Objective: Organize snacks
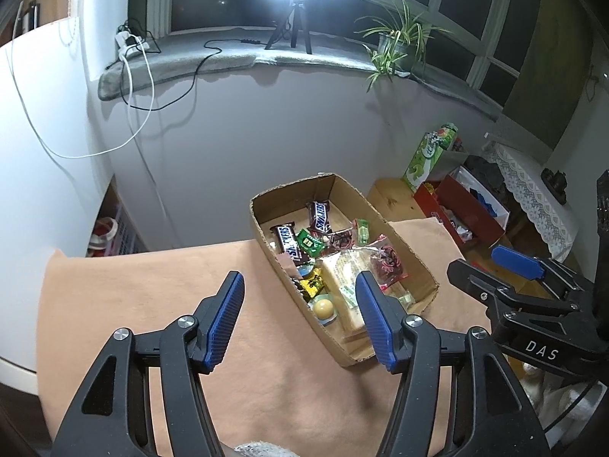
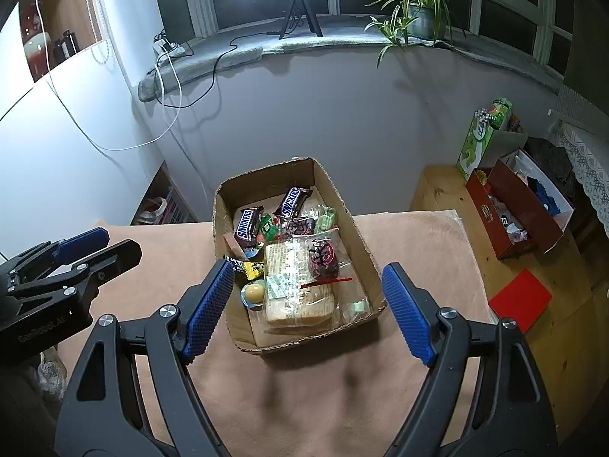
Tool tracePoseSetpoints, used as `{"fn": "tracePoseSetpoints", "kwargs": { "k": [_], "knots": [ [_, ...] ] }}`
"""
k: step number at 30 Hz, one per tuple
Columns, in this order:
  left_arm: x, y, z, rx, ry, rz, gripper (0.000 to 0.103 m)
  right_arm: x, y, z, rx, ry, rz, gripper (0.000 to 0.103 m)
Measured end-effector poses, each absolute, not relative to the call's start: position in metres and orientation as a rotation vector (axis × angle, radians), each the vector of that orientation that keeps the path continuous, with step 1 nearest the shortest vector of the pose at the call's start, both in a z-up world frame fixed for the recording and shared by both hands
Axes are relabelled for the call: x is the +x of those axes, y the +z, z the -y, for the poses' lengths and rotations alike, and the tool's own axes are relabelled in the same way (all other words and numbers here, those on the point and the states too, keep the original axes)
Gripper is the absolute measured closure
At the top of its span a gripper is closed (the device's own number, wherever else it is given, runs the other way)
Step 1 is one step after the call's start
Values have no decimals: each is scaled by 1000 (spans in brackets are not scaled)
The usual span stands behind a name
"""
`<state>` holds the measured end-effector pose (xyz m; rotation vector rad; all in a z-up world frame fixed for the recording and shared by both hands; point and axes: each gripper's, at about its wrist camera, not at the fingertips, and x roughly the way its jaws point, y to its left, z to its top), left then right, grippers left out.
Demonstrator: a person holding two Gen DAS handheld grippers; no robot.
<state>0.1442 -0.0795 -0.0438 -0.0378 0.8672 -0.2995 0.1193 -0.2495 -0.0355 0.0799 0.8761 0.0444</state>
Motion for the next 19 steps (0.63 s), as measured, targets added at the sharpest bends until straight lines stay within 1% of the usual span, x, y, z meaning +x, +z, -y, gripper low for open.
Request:
{"fn": "tracePoseSetpoints", "kwargs": {
  "k": [19],
  "knots": [
    [134, -41, 84, -29, -301, -854, 43, 111, -39, 250, 91, 37, -883, 20]
  ]
}}
